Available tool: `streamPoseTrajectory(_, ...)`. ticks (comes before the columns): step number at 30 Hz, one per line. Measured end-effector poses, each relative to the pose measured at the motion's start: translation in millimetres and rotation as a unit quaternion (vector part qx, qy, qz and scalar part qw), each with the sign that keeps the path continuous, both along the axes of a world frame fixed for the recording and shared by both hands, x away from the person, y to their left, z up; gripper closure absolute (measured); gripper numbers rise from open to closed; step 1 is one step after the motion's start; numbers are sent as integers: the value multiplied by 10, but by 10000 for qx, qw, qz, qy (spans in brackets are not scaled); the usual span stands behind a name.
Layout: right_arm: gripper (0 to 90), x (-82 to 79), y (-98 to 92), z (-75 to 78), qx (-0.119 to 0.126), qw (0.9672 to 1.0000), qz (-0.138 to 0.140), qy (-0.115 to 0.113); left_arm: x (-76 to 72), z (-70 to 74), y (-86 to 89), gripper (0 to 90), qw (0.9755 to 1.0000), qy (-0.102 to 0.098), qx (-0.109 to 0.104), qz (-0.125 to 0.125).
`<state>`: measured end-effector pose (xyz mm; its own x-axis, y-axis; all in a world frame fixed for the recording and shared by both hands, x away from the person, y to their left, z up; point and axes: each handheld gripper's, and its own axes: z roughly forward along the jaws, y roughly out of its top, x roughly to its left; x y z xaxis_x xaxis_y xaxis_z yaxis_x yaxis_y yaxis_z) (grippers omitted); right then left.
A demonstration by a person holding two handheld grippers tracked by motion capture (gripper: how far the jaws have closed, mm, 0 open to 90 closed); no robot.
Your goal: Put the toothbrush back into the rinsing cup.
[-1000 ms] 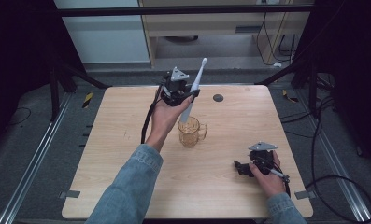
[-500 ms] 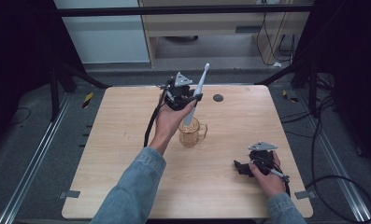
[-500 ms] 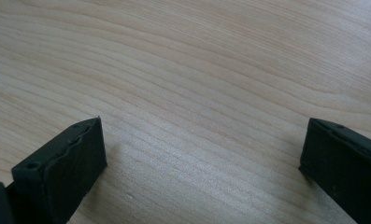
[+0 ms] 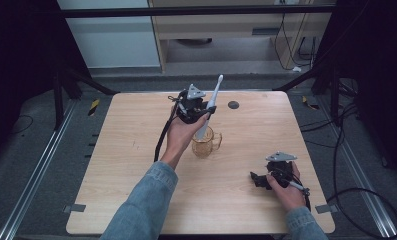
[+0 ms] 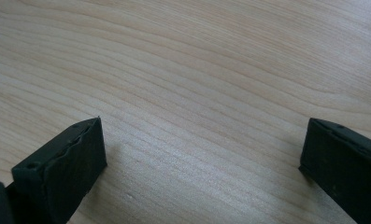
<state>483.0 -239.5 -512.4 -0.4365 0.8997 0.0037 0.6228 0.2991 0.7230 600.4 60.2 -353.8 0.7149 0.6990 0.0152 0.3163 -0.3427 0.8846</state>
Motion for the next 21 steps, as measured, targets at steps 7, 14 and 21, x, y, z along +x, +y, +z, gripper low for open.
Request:
streamPoseTrajectory(7,3,0,1,0,3,10000,-3,1,24,-102,23,668,9999,105,18,-9)
streamPoseTrajectory(14,3,-1,2,0,9,10000,-6,6,30,-174,54,668,9999,154,18,31)
streamPoseTrajectory(21,3,-1,2,1,13,10000,-9,15,35,-270,98,667,9997,227,59,39)
